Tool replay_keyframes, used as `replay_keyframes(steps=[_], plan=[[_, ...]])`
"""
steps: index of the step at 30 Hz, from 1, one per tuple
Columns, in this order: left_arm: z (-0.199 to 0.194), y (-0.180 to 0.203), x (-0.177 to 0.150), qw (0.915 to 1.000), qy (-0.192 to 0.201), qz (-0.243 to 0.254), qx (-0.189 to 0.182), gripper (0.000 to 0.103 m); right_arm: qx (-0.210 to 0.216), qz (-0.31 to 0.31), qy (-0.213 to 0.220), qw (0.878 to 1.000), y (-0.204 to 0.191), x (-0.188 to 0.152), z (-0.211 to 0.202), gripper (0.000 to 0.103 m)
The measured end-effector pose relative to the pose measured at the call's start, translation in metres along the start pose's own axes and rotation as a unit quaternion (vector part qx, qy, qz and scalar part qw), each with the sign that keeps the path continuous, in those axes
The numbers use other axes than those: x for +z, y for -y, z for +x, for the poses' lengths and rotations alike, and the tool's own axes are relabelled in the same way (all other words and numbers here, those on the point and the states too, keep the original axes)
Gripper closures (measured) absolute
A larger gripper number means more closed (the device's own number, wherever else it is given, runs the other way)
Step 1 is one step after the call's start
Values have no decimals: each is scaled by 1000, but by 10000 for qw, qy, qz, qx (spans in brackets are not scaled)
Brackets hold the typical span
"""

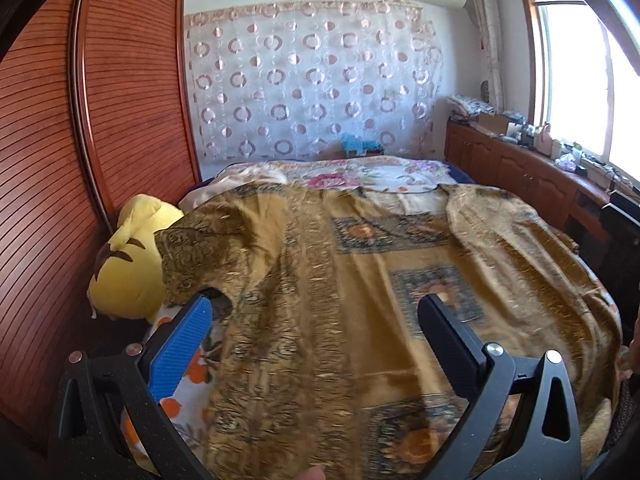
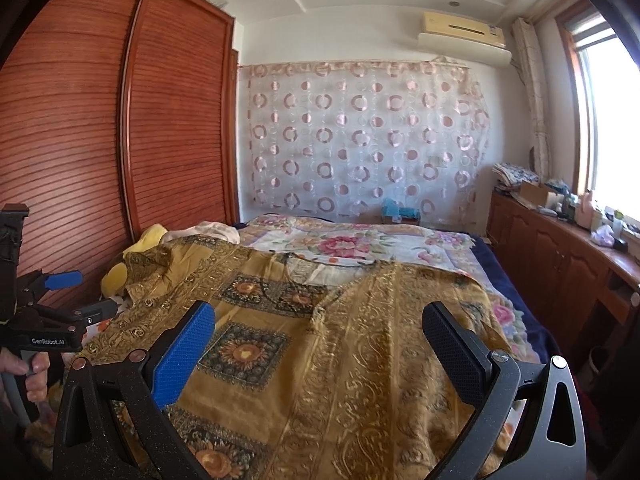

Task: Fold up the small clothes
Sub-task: 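Move the left tool to the garment's side panel edge beside the plush toy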

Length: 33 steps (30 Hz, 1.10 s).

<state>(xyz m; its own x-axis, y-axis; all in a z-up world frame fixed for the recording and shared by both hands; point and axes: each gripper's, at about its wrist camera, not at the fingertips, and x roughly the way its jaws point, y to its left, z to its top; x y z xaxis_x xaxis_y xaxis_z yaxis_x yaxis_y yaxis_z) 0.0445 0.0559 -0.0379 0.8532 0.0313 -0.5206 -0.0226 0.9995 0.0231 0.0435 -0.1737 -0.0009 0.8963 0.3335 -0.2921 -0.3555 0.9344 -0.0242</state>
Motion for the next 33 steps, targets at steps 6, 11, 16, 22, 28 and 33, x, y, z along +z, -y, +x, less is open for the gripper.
replay_keyframes(steps=[6, 11, 16, 22, 28, 33], plan=[[30, -45, -5, 9994, -268, -159, 121, 0, 320, -151, -203, 9992, 3, 1, 51, 0], [46, -86, -4, 9977, -408, -502, 211, 3, 443, -447, -610, 9962, 1, -4, 102, 0], [61, -116, -1, 9954, -564, -728, 248, 10, 658, -630, -939, 9914, 0, 0, 136, 0], [86, -145, -1, 9924, -819, -869, 297, 23, 949, -553, -1161, 9871, 2, 16, 156, 0], [120, -166, -5, 9856, -1256, -1121, 125, 28, 1100, -560, -1325, 9835, -2, 15, 168, 0], [137, -165, -6, 9819, -1531, -1114, -24, 29, 1192, -544, -1470, 9804, -5, 15, 176, 0]])
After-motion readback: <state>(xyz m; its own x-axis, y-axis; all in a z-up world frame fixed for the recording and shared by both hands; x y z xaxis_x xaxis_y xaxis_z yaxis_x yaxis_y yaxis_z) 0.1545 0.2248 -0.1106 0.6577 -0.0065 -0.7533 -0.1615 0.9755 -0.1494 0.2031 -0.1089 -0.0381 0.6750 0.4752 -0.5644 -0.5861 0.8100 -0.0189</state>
